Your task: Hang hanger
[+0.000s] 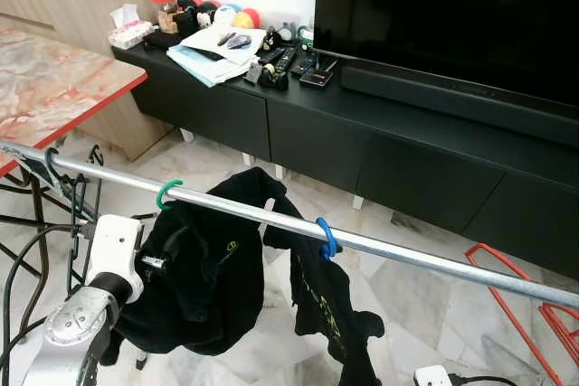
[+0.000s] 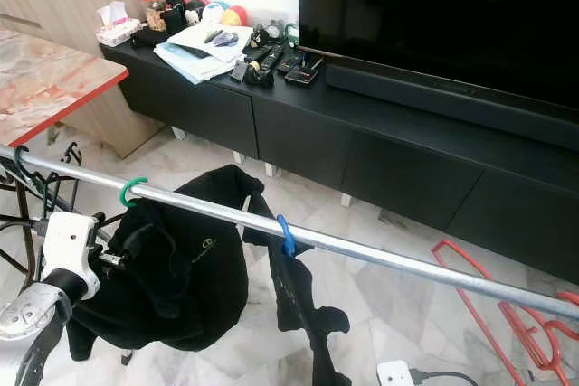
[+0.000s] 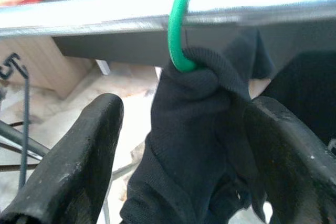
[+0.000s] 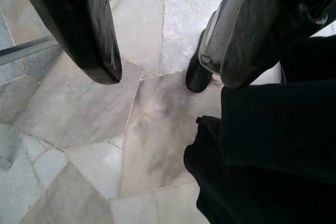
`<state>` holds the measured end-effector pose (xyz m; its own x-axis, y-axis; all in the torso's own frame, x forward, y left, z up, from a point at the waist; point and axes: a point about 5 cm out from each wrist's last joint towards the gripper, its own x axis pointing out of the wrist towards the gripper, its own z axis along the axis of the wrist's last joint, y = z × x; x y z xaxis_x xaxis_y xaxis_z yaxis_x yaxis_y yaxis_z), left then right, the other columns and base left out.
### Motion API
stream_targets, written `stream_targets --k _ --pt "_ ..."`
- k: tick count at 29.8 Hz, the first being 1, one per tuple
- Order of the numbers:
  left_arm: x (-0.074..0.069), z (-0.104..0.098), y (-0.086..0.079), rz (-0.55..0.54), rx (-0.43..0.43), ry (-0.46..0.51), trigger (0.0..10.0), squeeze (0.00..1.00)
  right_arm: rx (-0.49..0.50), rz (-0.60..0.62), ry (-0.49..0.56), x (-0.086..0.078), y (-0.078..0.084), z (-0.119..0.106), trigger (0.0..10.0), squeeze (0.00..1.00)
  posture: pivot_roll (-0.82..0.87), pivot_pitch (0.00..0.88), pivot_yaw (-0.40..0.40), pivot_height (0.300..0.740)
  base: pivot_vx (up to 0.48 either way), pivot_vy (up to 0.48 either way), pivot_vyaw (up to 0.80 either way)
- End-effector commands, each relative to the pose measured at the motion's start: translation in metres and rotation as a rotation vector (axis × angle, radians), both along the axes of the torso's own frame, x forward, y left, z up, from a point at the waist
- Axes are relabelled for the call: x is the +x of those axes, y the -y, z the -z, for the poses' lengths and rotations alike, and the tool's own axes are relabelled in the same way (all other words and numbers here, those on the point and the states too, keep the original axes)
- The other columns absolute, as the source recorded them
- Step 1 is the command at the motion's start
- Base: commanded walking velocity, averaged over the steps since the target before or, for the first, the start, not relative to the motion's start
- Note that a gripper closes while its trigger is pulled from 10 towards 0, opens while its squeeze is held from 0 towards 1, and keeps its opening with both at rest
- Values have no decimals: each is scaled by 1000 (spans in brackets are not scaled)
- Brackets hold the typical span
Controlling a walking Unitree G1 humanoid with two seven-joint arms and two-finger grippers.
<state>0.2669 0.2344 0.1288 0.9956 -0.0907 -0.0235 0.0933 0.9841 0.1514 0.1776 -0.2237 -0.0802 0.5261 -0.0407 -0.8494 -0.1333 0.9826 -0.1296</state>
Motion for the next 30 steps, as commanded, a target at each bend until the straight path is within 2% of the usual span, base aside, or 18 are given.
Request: stream_targets --k 1,2,5,16,30 --pt "-6 -4 5 -19 -5 35 10000 0 -2 2 -19 -6 -1 3 10000 0 -7 84 56 740 0 0 0" --pt "-8 -2 11 -26 -13 41 10000 0 -3 5 -19 -6 -1 3 10000 0 -9 76 57 740 0 0 0" --pt "-10 4 15 -32 -23 22 10000 0 -3 16 -17 -7 0 3 10000 0 -10 72 58 740 0 0 0" --pt "-17 11 23 -20 -29 -2 10000 0 7 51 -23 -10 0 5 10000 0 -10 53 58 740 0 0 0" --pt "-18 11 25 -18 -35 15 10000 0 16 51 -55 -12 0 6 10000 0 -13 59 55 740 0 0 -755"
